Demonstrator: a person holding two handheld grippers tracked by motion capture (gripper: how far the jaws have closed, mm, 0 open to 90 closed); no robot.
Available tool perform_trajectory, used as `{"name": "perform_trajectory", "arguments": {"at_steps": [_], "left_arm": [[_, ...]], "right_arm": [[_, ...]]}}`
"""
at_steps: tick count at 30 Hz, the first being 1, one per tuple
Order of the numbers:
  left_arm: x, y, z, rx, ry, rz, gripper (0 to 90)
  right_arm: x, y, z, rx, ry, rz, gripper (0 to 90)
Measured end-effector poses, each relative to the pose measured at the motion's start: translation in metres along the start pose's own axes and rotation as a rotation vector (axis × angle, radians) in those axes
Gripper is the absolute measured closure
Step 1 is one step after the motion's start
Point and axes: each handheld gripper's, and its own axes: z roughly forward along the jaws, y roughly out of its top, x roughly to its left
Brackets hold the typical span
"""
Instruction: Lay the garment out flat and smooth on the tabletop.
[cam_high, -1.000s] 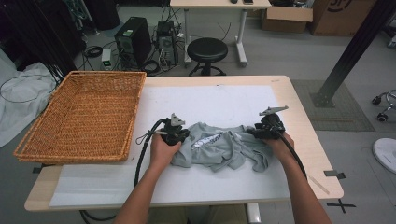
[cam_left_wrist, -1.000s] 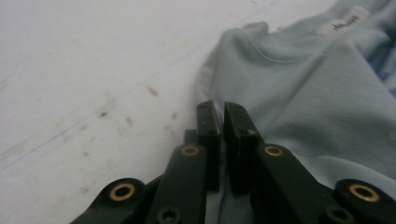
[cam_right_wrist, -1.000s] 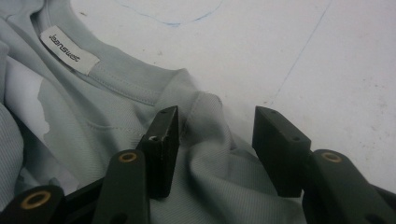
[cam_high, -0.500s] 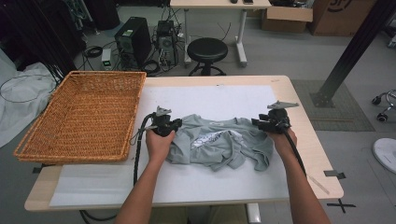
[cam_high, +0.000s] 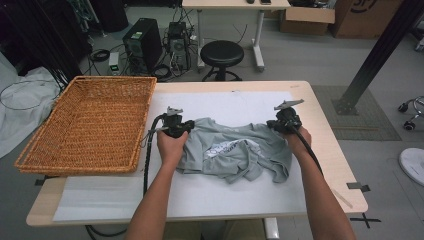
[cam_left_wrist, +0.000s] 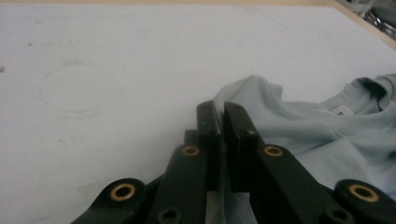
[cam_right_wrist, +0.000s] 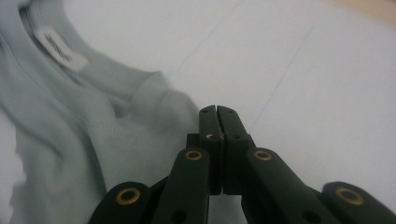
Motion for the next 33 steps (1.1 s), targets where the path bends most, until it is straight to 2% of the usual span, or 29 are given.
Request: {"name": "perform_trajectory", "arguments": {"at_steps": [3, 7, 10, 13, 14, 16, 18, 19, 21, 22, 23, 24, 25, 27, 29, 31, 33], "left_arm": [[0.005, 0.0, 0.007, -0.023, 0.026, -0.034, 85.8], [0.008, 0.003, 0.016, -0.044, 0.064, -0.032, 85.8], [0.012, 0.008, 0.02, -0.07, 0.095, -0.048, 85.8], [0.022, 0.01, 0.022, -0.068, 0.142, -0.063, 85.9], [0.026, 0.011, 0.022, -0.068, 0.145, -0.077, 85.9], [0.031, 0.012, 0.024, -0.057, 0.163, -0.076, 85.9], [0.035, 0.014, 0.028, -0.041, 0.167, -0.063, 85.8], [0.037, 0.014, 0.03, -0.019, 0.158, -0.066, 85.8], [0.037, 0.016, 0.032, -0.011, 0.128, -0.05, 84.9], [0.035, 0.018, 0.03, -0.022, 0.129, -0.036, 84.2], [0.034, 0.019, 0.028, -0.039, 0.111, -0.047, 82.7], [0.032, 0.021, 0.024, -0.049, 0.108, -0.045, 80.7], [0.03, 0.022, 0.021, -0.056, 0.119, -0.027, 78.8], [0.027, 0.024, 0.013, -0.045, 0.102, -0.006, 75.5], [0.021, 0.023, 0.005, -0.03, 0.1, 0.023, 71.9], [0.015, 0.019, -0.007, -0.039, 0.098, 0.035, 70.6], [0.01, 0.013, -0.016, -0.016, 0.099, 0.04, 69.3]], "right_arm": [[-0.006, 0.005, -0.002, -0.075, -0.076, 0.044, 90.0], [-0.011, 0.009, 0.007, -0.096, -0.161, 0.078, 90.0], [-0.009, 0.014, 0.018, -0.097, -0.187, 0.071, 90.0], [-0.005, 0.02, 0.027, -0.093, -0.202, 0.06, 90.0], [-0.004, 0.024, 0.029, -0.098, -0.218, 0.05, 90.0], [-0.002, 0.03, 0.033, -0.098, -0.245, 0.041, 90.0], [-0.002, 0.033, 0.038, -0.08, -0.262, 0.036, 90.0], [-0.002, 0.034, 0.04, -0.074, -0.257, 0.035, 90.0], [-0.001, 0.035, 0.043, -0.063, -0.251, 0.033, 88.5], [0.001, 0.034, 0.042, -0.077, -0.256, 0.036, 84.5], [0.001, 0.034, 0.039, -0.097, -0.241, 0.05, 76.7], [0.0, 0.034, 0.035, -0.119, -0.227, 0.069, 72.8], [-0.001, 0.033, 0.03, -0.14, -0.224, 0.084, 70.1], [-0.004, 0.03, 0.016, -0.171, -0.209, 0.116, 67.2], [-0.004, 0.024, 0.0, -0.184, -0.215, 0.115, 65.2], [-0.004, 0.013, -0.018, -0.203, -0.206, 0.147, 62.1], [-0.001, 0.0, -0.035, -0.199, -0.199, 0.161, 58.8]]}}
